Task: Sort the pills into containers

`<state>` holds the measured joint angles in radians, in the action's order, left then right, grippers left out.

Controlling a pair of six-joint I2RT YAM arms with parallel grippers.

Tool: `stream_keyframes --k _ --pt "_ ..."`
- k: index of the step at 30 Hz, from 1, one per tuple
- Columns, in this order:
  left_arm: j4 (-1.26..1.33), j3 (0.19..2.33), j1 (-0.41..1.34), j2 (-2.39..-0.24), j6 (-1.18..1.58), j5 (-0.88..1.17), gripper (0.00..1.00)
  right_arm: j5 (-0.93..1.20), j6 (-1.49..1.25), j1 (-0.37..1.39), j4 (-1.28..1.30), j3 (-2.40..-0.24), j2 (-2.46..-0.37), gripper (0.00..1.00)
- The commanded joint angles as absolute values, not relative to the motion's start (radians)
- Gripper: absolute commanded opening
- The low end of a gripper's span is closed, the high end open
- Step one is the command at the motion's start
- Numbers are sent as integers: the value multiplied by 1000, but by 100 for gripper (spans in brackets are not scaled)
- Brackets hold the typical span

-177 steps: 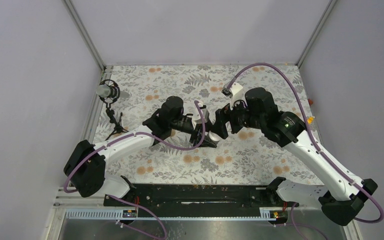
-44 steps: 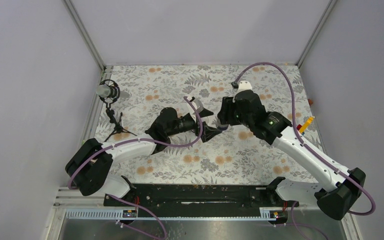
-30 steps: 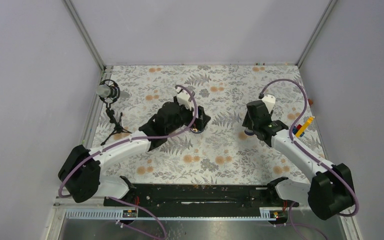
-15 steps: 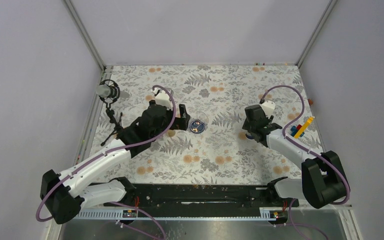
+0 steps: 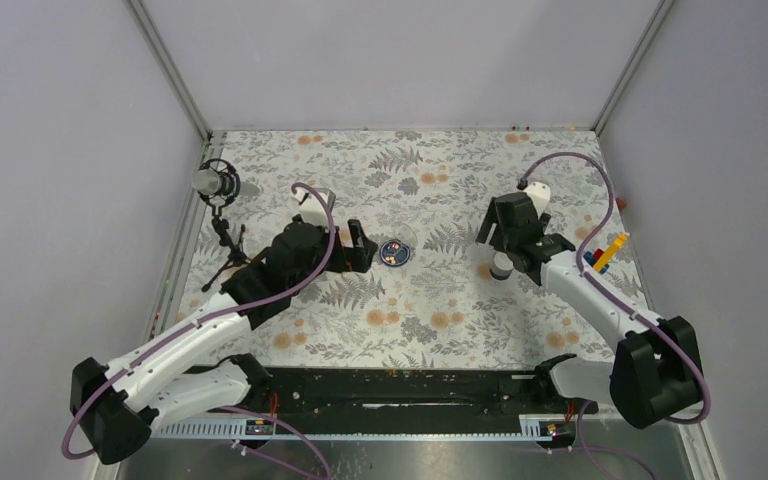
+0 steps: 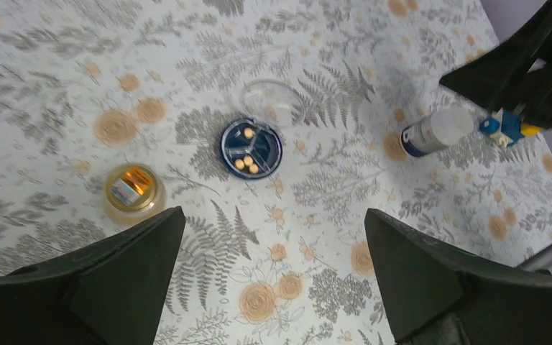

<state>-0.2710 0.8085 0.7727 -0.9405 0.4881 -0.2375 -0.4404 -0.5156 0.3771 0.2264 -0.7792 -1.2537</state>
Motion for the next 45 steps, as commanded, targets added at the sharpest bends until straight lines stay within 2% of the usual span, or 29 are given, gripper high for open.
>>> stream_keyframes --k 1,2,3,7,8,11,17,20,23,33,45 --pt "-59 712 770 -988 572 -124 99 -262 -451 380 242 -906 -1236 81" --pt "-22 702 771 -1010 602 -118 98 -236 -447 384 235 -924 -1251 79" --pt "-6 700 771 -1039 627 -118 94 -191 -442 385 226 -944 -1279 77" --pt "33 759 772 -1224 697 -117 62 -77 -445 386 229 -1050 -1418 61" --pt "22 783 770 -1279 710 -128 49 -59 -450 386 242 -1084 -1457 57" --pt "40 812 771 -1406 743 -146 31 -25 -454 393 273 -1167 -1568 50" --pt "59 825 770 -1544 793 -197 15 51 -446 413 276 -1272 -1725 45" --pt "64 834 769 -1593 798 -204 10 80 -452 431 262 -1302 -1788 41" --pt "43 861 770 -1643 784 -235 0 112 -468 442 250 -1322 -1839 38" --pt "47 879 748 -1705 784 -277 0 154 -482 453 255 -1412 -1966 37" --pt "61 890 741 -1728 769 -281 0 211 -461 467 198 -1353 -1915 39"
